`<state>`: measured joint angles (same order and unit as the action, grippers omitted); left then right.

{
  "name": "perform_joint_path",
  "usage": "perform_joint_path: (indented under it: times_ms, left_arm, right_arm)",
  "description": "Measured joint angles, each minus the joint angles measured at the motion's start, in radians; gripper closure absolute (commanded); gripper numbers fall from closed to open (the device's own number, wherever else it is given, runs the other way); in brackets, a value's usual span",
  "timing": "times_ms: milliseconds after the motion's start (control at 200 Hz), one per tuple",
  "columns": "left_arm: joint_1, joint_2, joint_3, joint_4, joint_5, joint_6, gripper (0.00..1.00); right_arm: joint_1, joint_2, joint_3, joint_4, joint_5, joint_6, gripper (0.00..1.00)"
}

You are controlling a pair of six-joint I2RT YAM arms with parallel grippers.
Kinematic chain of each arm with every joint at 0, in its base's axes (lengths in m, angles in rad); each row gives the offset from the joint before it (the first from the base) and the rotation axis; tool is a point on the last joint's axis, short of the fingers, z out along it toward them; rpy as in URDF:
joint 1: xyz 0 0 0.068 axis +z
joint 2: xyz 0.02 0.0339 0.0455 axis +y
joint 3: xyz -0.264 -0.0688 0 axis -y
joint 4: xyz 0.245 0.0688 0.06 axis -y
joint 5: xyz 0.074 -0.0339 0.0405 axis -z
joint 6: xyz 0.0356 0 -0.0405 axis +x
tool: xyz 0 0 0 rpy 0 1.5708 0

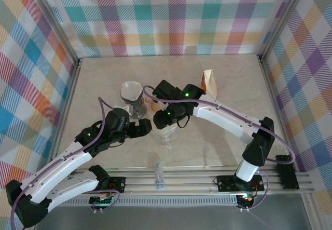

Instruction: Place the coffee filter in the dripper

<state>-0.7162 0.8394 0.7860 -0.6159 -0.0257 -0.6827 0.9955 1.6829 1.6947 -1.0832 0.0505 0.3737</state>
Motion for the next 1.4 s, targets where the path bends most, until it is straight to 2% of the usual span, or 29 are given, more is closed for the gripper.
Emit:
perform_joint_path:
  times_ms: [100,345,545,615,705,830,935,1275,1400]
  left_arm:
    - [0.000,-0.003,0.016,-0.014,0.000,0.000,0.02]
    - [0.002,0.002,0.067,-0.016,0.011,0.004,0.03]
    - [0.002,0.060,0.149,-0.012,0.040,0.034,0.21]
    - [0.002,0.086,0.158,-0.011,0.052,0.047,0.34]
    - [0.002,0.128,0.164,-0.015,0.061,0.050,0.47]
    - [0.002,0.163,0.165,-0.029,0.063,0.067,0.53]
    - [0.002,0.164,0.165,-0.038,0.064,0.073,0.58]
    - [0.002,0.181,0.165,-0.036,0.086,0.074,0.61]
    - [0.002,0.186,0.165,-0.035,0.089,0.074,0.60]
  right_arm:
    - [0.000,-0.065,-0.053,0.038,0.016,0.014,0.33]
    - [0.000,-0.250,-0.226,0.155,0.082,0.058,0.31]
    - [0.001,-0.348,-0.357,0.204,0.160,0.091,0.29]
    - [0.001,-0.365,-0.381,0.216,0.178,0.098,0.30]
    - [0.001,-0.372,-0.394,0.226,0.194,0.101,0.37]
    - [0.001,-0.371,-0.396,0.235,0.195,0.089,0.57]
    - [0.001,-0.351,-0.388,0.234,0.196,0.065,0.66]
    - [0.001,-0.244,-0.341,0.231,0.192,0.018,0.84]
    - [0.001,-0.229,-0.332,0.230,0.191,0.007,0.86]
